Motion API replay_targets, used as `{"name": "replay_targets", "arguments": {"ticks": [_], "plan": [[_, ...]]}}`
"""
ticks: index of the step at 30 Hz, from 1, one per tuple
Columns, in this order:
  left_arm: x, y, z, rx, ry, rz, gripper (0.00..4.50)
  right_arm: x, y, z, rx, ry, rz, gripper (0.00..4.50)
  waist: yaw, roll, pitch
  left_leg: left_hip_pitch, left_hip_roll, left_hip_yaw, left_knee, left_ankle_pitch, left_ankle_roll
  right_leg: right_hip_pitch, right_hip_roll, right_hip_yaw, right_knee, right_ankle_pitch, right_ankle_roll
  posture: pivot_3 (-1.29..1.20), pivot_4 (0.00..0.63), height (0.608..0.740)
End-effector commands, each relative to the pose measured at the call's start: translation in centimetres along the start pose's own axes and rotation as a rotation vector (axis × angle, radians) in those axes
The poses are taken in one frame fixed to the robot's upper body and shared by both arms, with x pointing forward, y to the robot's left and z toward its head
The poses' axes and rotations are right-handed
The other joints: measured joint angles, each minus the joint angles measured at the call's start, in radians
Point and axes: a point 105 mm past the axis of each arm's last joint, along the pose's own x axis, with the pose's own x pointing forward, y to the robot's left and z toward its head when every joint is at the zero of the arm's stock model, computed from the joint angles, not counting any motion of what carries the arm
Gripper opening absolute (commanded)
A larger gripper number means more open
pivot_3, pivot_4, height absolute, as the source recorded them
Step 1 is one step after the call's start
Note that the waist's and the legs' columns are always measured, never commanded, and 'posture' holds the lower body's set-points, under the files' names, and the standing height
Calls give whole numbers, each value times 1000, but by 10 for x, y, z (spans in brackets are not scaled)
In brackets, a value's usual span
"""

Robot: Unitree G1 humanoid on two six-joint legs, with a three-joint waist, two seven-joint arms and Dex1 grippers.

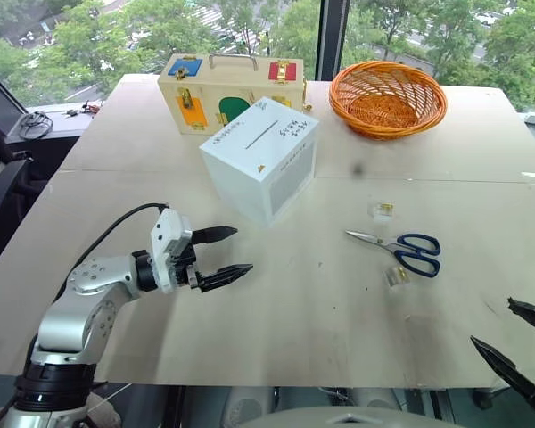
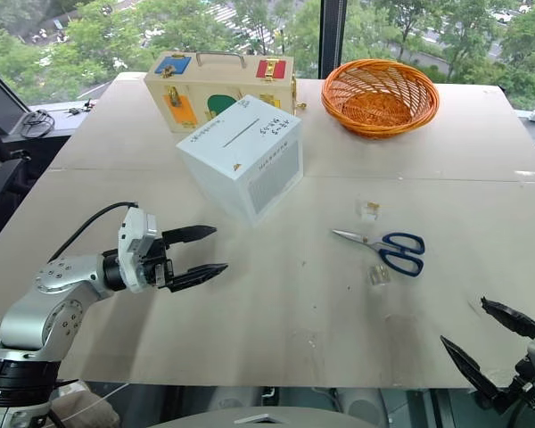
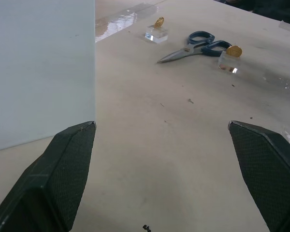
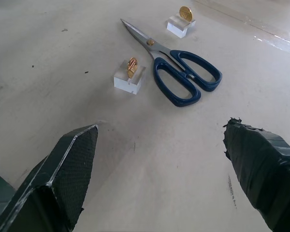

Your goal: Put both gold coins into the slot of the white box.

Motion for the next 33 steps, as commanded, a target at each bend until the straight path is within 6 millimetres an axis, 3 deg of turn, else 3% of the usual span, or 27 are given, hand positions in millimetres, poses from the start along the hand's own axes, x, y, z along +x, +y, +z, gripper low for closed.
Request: {"name": "replay_targets", "arguments": {"ticks": [1, 4, 7, 13, 19, 26, 29, 33], "plan": [[3, -4, 22, 45, -46, -62, 4475, 6, -8, 11, -39, -7, -25, 4500, -1, 0, 0, 0, 0, 0, 0, 0, 0, 0, 0, 0, 0, 0, 0, 0, 150, 740], [11, -15, 41, 38, -108, -185, 4475, 27, -17, 23, -69, 47, -19, 4500, -1, -1, 0, 0, 0, 2, 2, 0, 0, 0, 0, 0, 0, 0, 0, 0, 150, 740], [12, -23, 44, 44, -102, -252, 4475, 38, -19, 30, -52, 49, 30, 4500, 0, -1, 0, 2, -1, 2, 2, 0, 0, 2, 1, -1, 0, 0, 1, 0, 150, 740], [17, -44, 58, 94, -88, -420, 4475, 80, -32, 48, -104, 100, 158, 4500, -1, -1, 0, 1, -2, 2, 2, 2, 3, 2, 7, -1, 0, 2, -1, 0, 150, 740], [23, -42, 68, 112, -124, -412, 4475, 116, -38, 63, -151, 151, 231, 4500, 0, -1, 1, 0, -2, 1, 2, 2, 3, 2, 10, -1, 0, 1, -1, 0, 150, 740], [23, -42, 64, 105, -121, -387, 4475, 148, -22, 69, -214, 246, 283, 4500, -3, -1, 1, 0, -2, 1, 2, 2, 3, 2, 11, -1, 0, 2, -1, 0, 150, 740], [23, -42, 64, 106, -122, -379, 4500, 162, -19, 70, -200, 287, 316, 3664, -3, -1, 1, 0, -2, 1, 3, 2, 3, 2, 11, -1, 0, 2, -1, 0, 150, 740], [23, -43, 64, 106, -124, -374, 4500, 177, -22, 70, -197, 321, 317, 3664, 0, -1, 1, 0, -2, 1, 4, 2, 3, 1, 11, 0, 1, 2, -1, 0, 150, 740]]}}
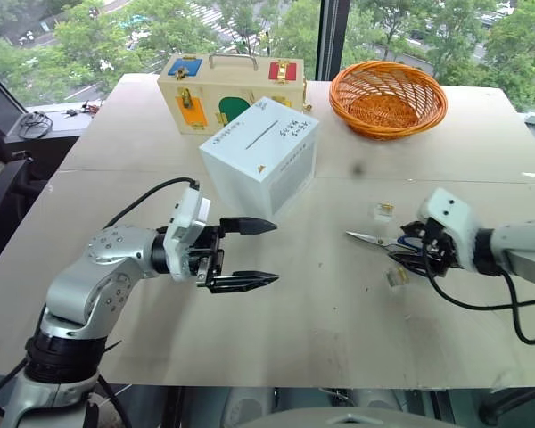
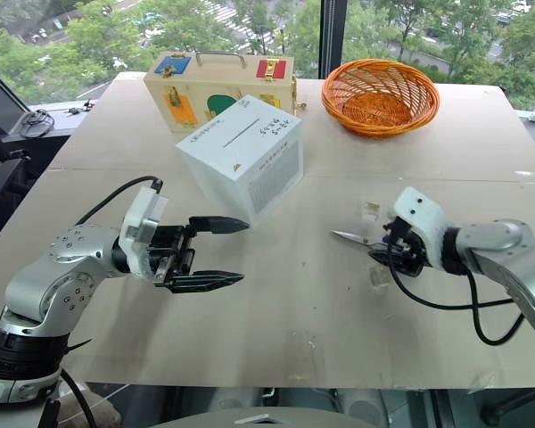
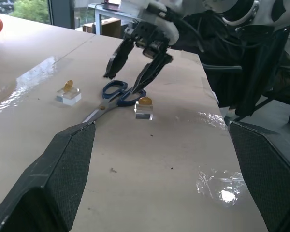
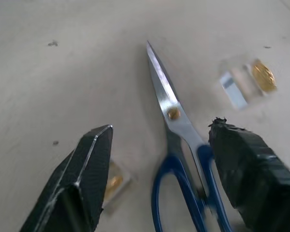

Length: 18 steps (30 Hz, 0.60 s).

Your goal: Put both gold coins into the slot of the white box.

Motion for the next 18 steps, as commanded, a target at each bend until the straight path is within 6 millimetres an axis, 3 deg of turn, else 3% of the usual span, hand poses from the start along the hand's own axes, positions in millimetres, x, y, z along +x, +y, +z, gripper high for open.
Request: {"name": "replay_targets", "arguments": {"ticks": [1, 18], "plan": [[1, -4, 8, 45, -13, 0, 4500, 5, -7, 0, -9, 41, -4, 3664, 3, 0, 0, 0, 0, -1, 0, 0, 0, 0, 0, 0, 0, 0, 0, 0, 150, 740], [-7, -5, 4, 22, -13, 36, 4500, 41, -17, -19, -33, 187, 35, 3664, -2, 0, 0, 1, 0, 0, 1, 0, 0, 0, 0, 0, 3, 0, 0, 0, 150, 740]]}}
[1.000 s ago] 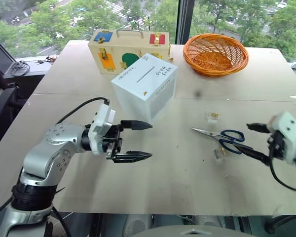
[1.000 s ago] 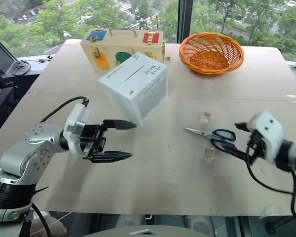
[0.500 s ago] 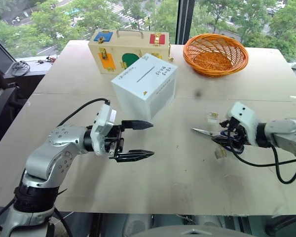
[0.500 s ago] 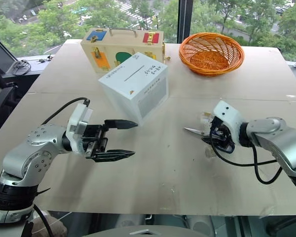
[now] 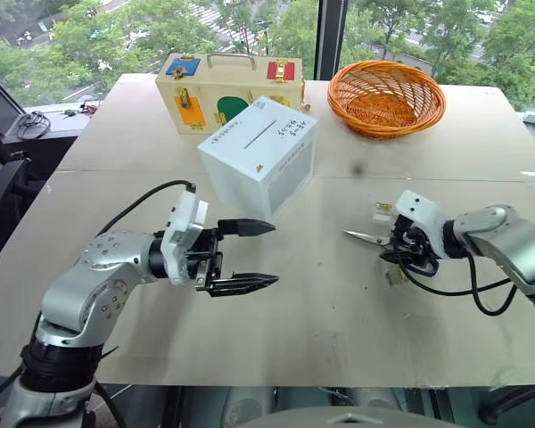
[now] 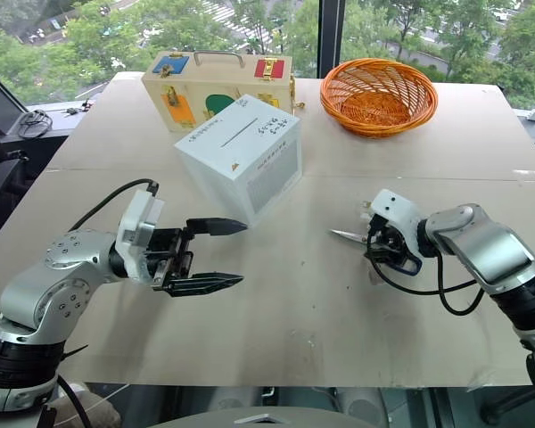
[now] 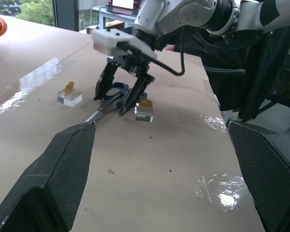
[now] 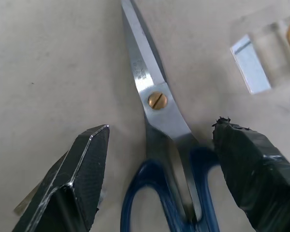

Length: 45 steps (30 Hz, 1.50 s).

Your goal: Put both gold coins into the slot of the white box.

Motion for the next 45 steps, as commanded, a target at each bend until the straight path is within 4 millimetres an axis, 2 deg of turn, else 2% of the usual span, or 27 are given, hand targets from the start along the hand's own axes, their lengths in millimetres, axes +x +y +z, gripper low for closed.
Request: {"name": "replay_targets", "arguments": {"ticks": [1, 4, 5, 7, 10, 11, 12, 17, 21, 27, 31, 34, 37, 41, 43, 45], "plan": [[-5, -2, 2, 23, 3, 8, 4500, 4, -3, -3, -13, 25, -1, 3664, -1, 0, 0, 0, 0, 0, 0, 0, 0, 0, 0, 0, 0, 0, 0, 0, 150, 740], [-7, 0, 1, 37, 16, 29, 4500, 6, -2, -10, -26, 58, 6, 3664, -1, -1, 0, 0, 0, 0, 2, 0, 0, 0, 0, 0, 1, 0, 0, 0, 150, 740], [-9, 0, 0, 39, 21, 30, 4500, 6, -1, -14, -37, 71, 17, 3394, -1, -1, 0, 0, 0, 0, 4, 0, 0, 0, 0, 0, 3, 0, 0, 0, 150, 740], [-10, 0, -1, 39, 27, 30, 4500, 5, 1, -20, -50, 96, 38, 2749, 2, -1, 0, 0, 1, 0, 6, 0, 0, 0, 0, 0, 4, 0, 0, 0, 150, 740], [-11, 2, -2, 41, 27, 38, 4500, 5, -2, -25, -88, 108, 38, 1378, 4, -1, -1, 0, 1, -1, 9, 0, 0, 1, -1, -1, 5, 0, 0, 0, 150, 740], [-10, 2, -2, 41, 25, 39, 4500, 5, -4, -24, -99, 100, 26, 742, 4, -1, -1, 0, 1, -1, 10, 0, 0, 1, -1, -1, 5, 0, 0, 0, 150, 740], [-10, 2, -2, 42, 25, 39, 4500, 4, -7, -23, -103, 88, 17, 531, 3, -2, -1, 0, 1, -1, 10, 0, 0, 1, -1, -1, 5, 0, 0, 0, 150, 740], [-9, 2, -3, 41, 20, 43, 4500, -4, -14, -9, -109, 14, -14, 434, 3, -3, -2, 0, 2, -1, 11, 0, 0, 1, -2, 0, 5, 0, 0, 0, 150, 740], [-8, 3, -3, 43, 16, 44, 4500, -18, -18, 6, -152, -55, -24, 403, 3, -3, -2, -1, 1, -1, 11, 0, 0, 1, -2, 0, 6, 0, 0, 0, 150, 740], [-7, 4, -2, 45, 10, 43, 4500, -60, -9, 22, -199, -110, 4, 366, 3, 2, 2, -2, 1, 0, 9, 0, 0, 0, -1, 0, 6, 0, 0, 0, 150, 740], [-6, 5, -1, 46, 7, 42, 4500, -89, -1, 20, -184, -101, -4, 365, 4, 3, 3, -2, 2, 0, 8, 0, 0, -2, -1, 0, 6, 0, 0, 0, 150, 740], [-4, 6, -1, 50, 0, 42, 4500, -104, -5, 1, -128, -54, -63, 363, 6, 2, 3, -2, 2, 0, 9, 0, 0, -1, -2, -1, 5, 0, 0, 0, 150, 740], [-2, 7, 0, 50, -5, 40, 4500, -115, -12, -28, -26, -10, -116, 363, 5, 2, 3, -2, 1, 0, 9, 0, 0, 0, -3, -1, 4, 0, 0, 0, 150, 740], [-1, 8, 1, 55, -12, 40, 4500, -134, -48, -99, 249, 92, -347, 362, 4, 2, 2, -2, 1, 1, 10, 0, 0, 0, -3, 0, 5, 0, 1, 0, 150, 740], [0, 8, 3, 58, -14, 38, 4500, -140, -55, -123, 341, 129, -409, 362, 3, 2, 3, -2, 1, 1, 10, 0, 0, 0, -3, 0, 5, 0, 0, 0, 150, 740], [1, 9, 5, 61, -18, 35, 4500, -140, -56, -138, 432, 136, -438, 362, 2, 2, 2, -2, 0, 1, 10, 0, 0, 0, -2, 0, 5, 0, 0, 0, 150, 740]]}}
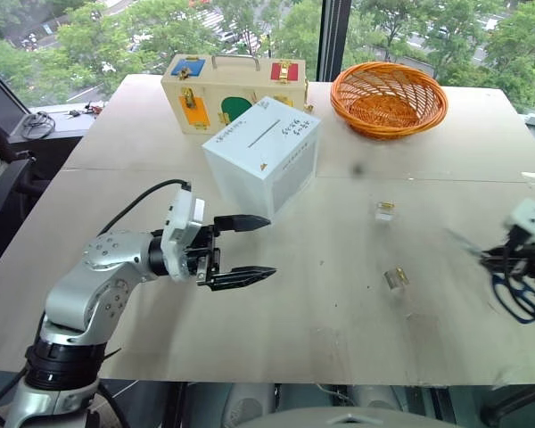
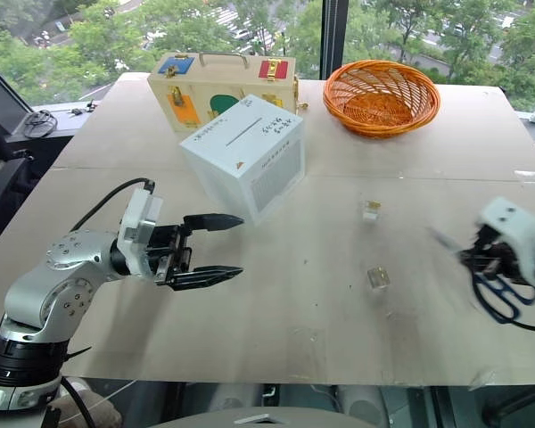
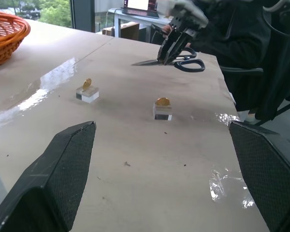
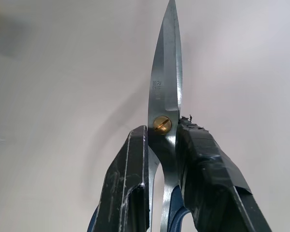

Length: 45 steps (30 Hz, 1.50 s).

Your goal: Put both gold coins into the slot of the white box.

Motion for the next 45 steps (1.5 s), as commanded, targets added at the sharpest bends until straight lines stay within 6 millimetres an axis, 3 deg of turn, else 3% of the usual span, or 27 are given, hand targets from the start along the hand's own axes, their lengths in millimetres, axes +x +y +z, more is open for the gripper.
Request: {"name": "replay_targets", "arguments": {"ticks": [1, 4, 8, 10, 13, 16, 20, 21, 23, 26, 31, 35, 45], "plan": [[3, 0, 10, 41, -13, -11, 4500, -4, -16, -10, 106, -9, -83, 362, -4, 0, 0, 0, 0, 0, 0, 0, 0, 0, 1, 0, 0, 0, 0, 0, 150, 740], [5, 1, 11, 44, -19, -19, 4500, 1, -16, -14, 127, -11, -82, 362, -5, 1, 0, 1, 0, 0, 0, 0, 0, 0, 3, 1, 1, -1, 1, 0, 150, 740], [10, 1, 13, 48, -30, -41, 4500, -1, -22, -8, 163, -74, -124, 2073, -3, 1, 0, 1, 0, 0, 0, 0, 0, 0, 4, 1, 1, -2, 3, 0, 150, 740], [12, 1, 14, 50, -30, -53, 4500, -10, -22, -2, 146, -116, -135, 3153, -1, 1, 0, 1, 0, 0, 0, 0, 0, 0, 4, 1, 1, -2, 3, 0, 150, 740], [11, 1, 15, 49, -27, -64, 4500, -29, -2, 22, 73, -263, -82, 4338, 1, 1, 0, 0, 0, -1, 0, 0, 0, 0, 4, 1, 1, -2, 3, 0, 150, 740], [11, 2, 15, 51, -22, -71, 4500, -49, 34, 48, -24, -416, -19, 4338, 0, 1, 0, 0, 0, -2, -1, 0, 0, 0, 4, 1, 0, -2, 3, 0, 150, 740], [11, 4, 15, 52, -23, -72, 4500, -43, 79, 65, -29, -471, -14, 4338, -3, -1, -1, 1, 3, -2, -1, 0, 0, 0, 7, 1, 0, -3, 4, 0, 150, 740], [12, 4, 15, 53, -23, -73, 4500, -40, 90, 68, -16, -484, -10, 3822, -3, -1, -1, 1, 3, -3, 0, 0, 0, 0, 7, 1, 1, -2, 4, 0, 150, 740], [13, 4, 15, 53, -25, -77, 4500, -30, 112, 71, 8, -490, -7, 3264, -2, -1, -1, 1, 3, -3, 0, 0, 0, 0, 7, 1, 1, -2, 4, 0, 150, 740], [14, 3, 16, 52, -27, -87, 4500, -18, 132, 71, 58, -477, -8, 3264, 1, -1, -1, 0, 4, -3, 0, 0, 0, 0, 6, 1, 1, -2, 3, 0, 150, 740], [15, 4, 16, 51, -19, -102, 4500, -3, 151, 65, 138, -427, 47, 3264, 0, -1, -1, -1, 1, -2, -1, 0, 0, 0, 2, 1, 0, 0, 0, 0, 150, 740], [16, 4, 17, 50, -21, -108, 4500, 2, 164, 63, 161, -411, 95, 1945, -2, -1, -1, -1, 1, -2, -1, 0, 0, 0, 1, 1, 0, 0, 0, 0, 150, 740], [15, 2, 15, 44, -18, -106, 4500, 6, 180, 59, 181, -388, 150, 1945, -3, -1, -1, -1, 1, -3, -1, 0, 0, 0, 2, 1, 0, -1, 1, 0, 150, 740]]}}
